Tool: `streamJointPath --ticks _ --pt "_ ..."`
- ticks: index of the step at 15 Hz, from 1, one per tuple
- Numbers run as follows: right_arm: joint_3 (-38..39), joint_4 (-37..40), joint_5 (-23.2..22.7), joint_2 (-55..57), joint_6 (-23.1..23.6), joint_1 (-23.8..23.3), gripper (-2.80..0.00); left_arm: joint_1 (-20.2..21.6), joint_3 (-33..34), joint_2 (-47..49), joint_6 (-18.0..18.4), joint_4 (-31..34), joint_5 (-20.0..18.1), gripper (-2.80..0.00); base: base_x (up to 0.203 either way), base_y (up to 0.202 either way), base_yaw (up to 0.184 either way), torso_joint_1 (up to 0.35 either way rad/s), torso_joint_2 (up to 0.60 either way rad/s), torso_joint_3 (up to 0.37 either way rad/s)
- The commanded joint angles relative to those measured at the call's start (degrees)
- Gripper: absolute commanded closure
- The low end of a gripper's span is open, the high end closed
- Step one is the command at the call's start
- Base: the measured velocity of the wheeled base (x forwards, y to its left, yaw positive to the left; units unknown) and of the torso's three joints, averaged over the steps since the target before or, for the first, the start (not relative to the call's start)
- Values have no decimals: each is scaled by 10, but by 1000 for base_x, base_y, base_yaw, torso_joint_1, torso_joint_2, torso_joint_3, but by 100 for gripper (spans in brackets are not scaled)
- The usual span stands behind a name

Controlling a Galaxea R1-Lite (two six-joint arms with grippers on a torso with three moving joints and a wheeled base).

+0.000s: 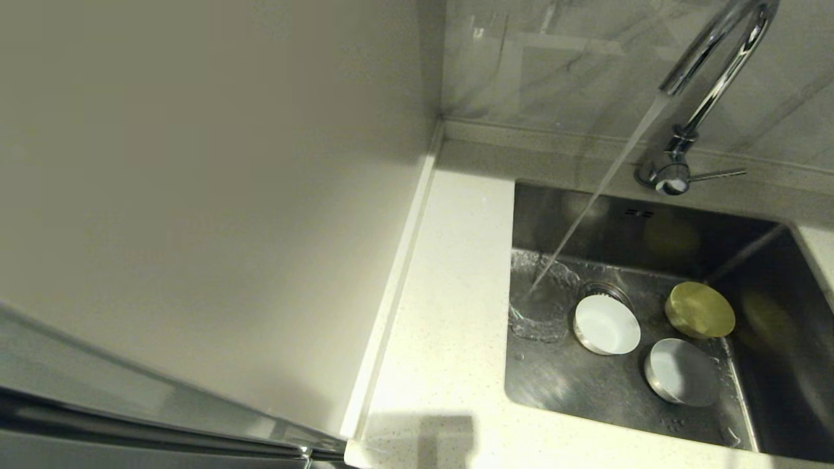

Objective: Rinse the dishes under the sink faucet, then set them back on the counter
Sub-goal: Turn on the faucet, then wait for the water to rinse the bowl

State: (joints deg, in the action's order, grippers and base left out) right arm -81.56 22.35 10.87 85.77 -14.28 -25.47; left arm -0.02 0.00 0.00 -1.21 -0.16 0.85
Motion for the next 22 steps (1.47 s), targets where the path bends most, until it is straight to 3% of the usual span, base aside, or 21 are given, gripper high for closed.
streamJointPath --ticks 1,2,4,10,12,13,14,17,18,20,21,22 --pt "46 64 -191 -117 3 -23 0 0 0 -2 0 0 0 0 0 0 0 0 0 0" --pt "82 84 -242 -166 21 -29 0 0 0 -2 0 0 0 0 0 0 0 0 0 0" --pt "186 101 -300 -268 90 -35 0 0 0 -2 0 0 0 0 0 0 0 0 0 0" --pt "406 120 -438 -508 300 -36 0 0 0 -2 0 0 0 0 0 0 0 0 0 0" --pt "430 140 -452 -532 334 -36 0 0 0 -2 0 0 0 0 0 0 0 0 0 0" --pt "435 140 -437 -540 332 -32 0 0 0 -2 0 0 0 0 0 0 0 0 0 0" --pt "438 140 -389 -542 327 -8 0 0 0 -2 0 0 0 0 0 0 0 0 0 0" --pt "471 126 -181 -604 283 154 0 0 0 -2 0 0 0 0 0 0 0 0 0 0" --pt "491 118 -126 -646 275 186 0 0 0 -2 0 0 0 0 0 0 0 0 0 0" --pt "528 98 -51 -696 247 199 0 0 0 -2 0 0 0 0 0 0 0 0 0 0" --pt "548 71 -24 -696 198 205 0 -1 0 -2 0 0 0 0 0 0 0 0 0 0" --pt "555 57 -17 -703 187 230 0 0 0 -2 0 0 0 0 0 0 0 0 0 0"
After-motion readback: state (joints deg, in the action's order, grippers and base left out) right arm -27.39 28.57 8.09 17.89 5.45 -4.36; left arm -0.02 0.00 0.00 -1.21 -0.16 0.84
